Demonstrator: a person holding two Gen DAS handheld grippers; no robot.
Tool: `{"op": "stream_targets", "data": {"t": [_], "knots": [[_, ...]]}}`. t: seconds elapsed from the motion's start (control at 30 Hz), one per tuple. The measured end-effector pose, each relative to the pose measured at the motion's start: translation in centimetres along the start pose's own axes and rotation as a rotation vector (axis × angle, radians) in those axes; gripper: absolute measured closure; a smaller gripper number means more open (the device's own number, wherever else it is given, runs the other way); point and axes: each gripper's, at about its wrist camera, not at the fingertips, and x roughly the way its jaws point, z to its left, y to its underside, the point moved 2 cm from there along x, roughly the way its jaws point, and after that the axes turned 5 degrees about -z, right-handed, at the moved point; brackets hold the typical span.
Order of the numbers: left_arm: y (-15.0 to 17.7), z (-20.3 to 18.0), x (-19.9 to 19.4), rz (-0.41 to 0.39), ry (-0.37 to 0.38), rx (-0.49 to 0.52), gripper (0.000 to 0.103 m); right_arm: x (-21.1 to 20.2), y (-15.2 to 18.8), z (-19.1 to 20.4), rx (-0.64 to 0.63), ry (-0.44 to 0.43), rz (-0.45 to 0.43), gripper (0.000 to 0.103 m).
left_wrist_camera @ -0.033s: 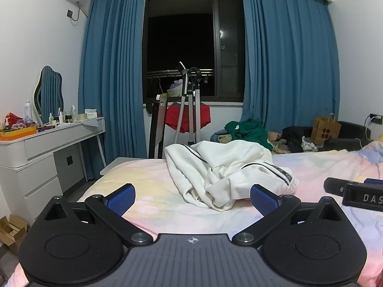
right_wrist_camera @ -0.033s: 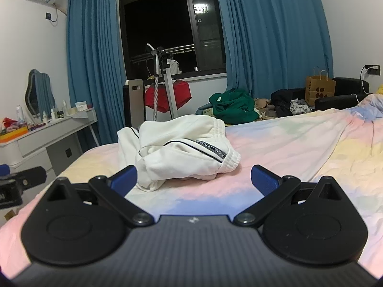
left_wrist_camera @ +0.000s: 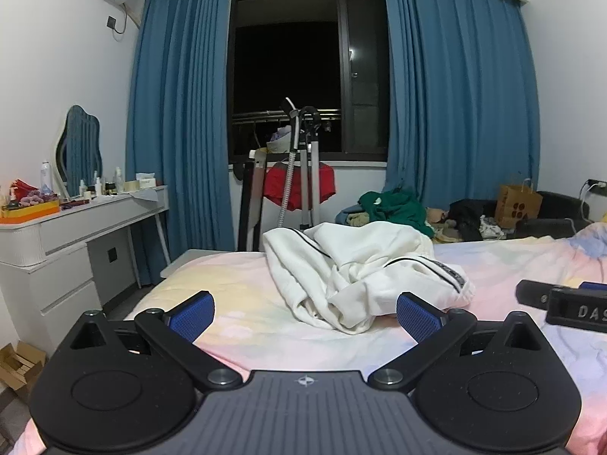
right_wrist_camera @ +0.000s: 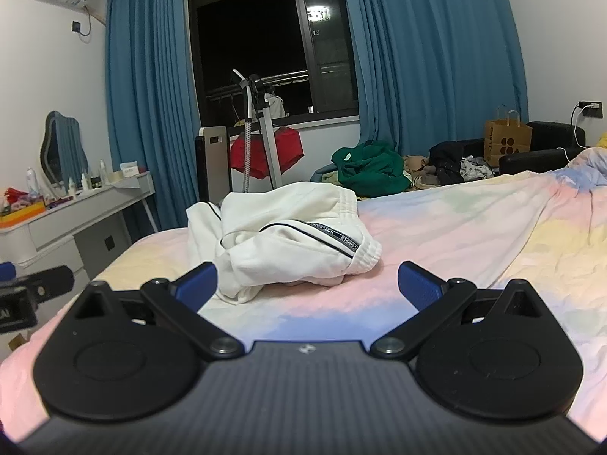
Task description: Fold clothes
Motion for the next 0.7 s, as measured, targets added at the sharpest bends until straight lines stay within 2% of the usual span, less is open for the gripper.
{"op": "stream_targets", "data": {"t": [0.33, 0.7], "knots": [[0.0, 0.03, 0.03, 0.018, -0.008, 0.003, 0.0, -0.88, 0.32, -0.91, 0.047, 0.012, -0.016, 0.0], [0.55, -0.53, 0.23, 0.042, -0.026, 0.012, 0.0, 0.12, 0.18, -0.65, 0.044, 0.024, 0.014, 0.0]]}}
